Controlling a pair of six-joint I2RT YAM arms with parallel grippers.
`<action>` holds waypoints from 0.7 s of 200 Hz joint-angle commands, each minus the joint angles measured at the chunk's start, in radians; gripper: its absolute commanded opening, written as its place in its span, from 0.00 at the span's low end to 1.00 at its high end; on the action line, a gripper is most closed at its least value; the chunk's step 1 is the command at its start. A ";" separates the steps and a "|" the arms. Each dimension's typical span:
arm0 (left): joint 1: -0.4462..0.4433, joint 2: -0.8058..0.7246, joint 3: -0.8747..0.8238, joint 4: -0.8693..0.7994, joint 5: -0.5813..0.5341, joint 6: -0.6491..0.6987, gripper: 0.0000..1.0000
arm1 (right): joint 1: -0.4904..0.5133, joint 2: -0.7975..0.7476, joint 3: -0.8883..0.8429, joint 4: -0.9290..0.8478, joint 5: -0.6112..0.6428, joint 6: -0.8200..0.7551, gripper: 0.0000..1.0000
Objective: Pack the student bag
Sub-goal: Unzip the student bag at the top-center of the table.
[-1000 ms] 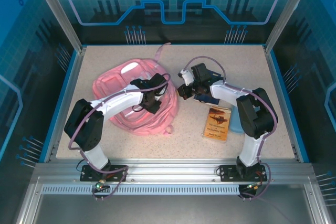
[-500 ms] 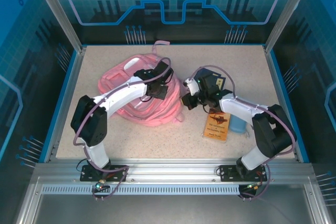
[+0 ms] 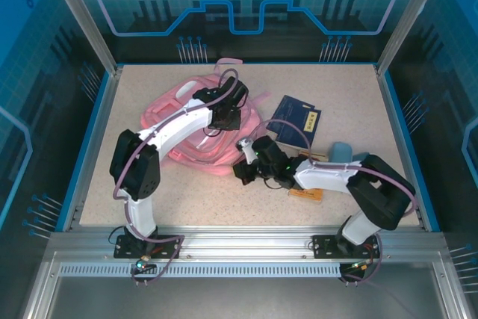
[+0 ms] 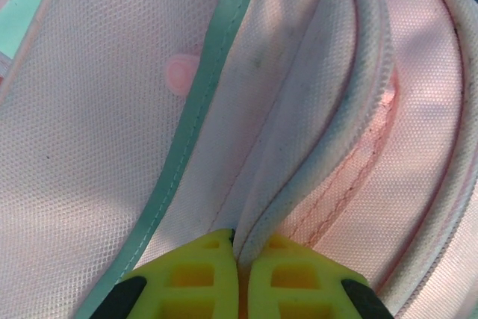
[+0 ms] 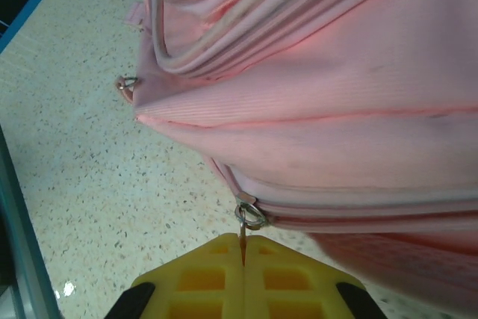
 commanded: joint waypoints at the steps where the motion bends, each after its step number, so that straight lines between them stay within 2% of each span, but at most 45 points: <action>1: 0.031 -0.019 0.036 0.102 0.037 -0.083 0.01 | 0.054 0.057 0.014 0.130 0.025 0.116 0.00; 30: 0.045 -0.046 0.008 0.128 0.078 -0.067 0.01 | 0.031 -0.020 -0.034 0.116 0.075 0.153 0.01; 53: 0.047 -0.073 -0.019 0.149 0.114 -0.021 0.01 | -0.028 -0.160 -0.070 0.015 0.101 0.179 0.24; 70: 0.048 -0.096 -0.044 0.167 0.143 0.010 0.01 | -0.088 -0.250 -0.073 -0.094 0.092 0.213 0.45; 86: 0.047 -0.117 -0.066 0.181 0.161 0.028 0.01 | -0.151 -0.300 -0.054 -0.168 0.056 0.236 0.56; 115: 0.048 -0.140 -0.085 0.188 0.177 0.042 0.01 | -0.271 -0.271 0.025 -0.242 -0.114 0.293 0.61; 140: 0.048 -0.151 -0.090 0.191 0.184 0.045 0.01 | -0.290 -0.186 0.137 -0.331 -0.173 0.290 0.59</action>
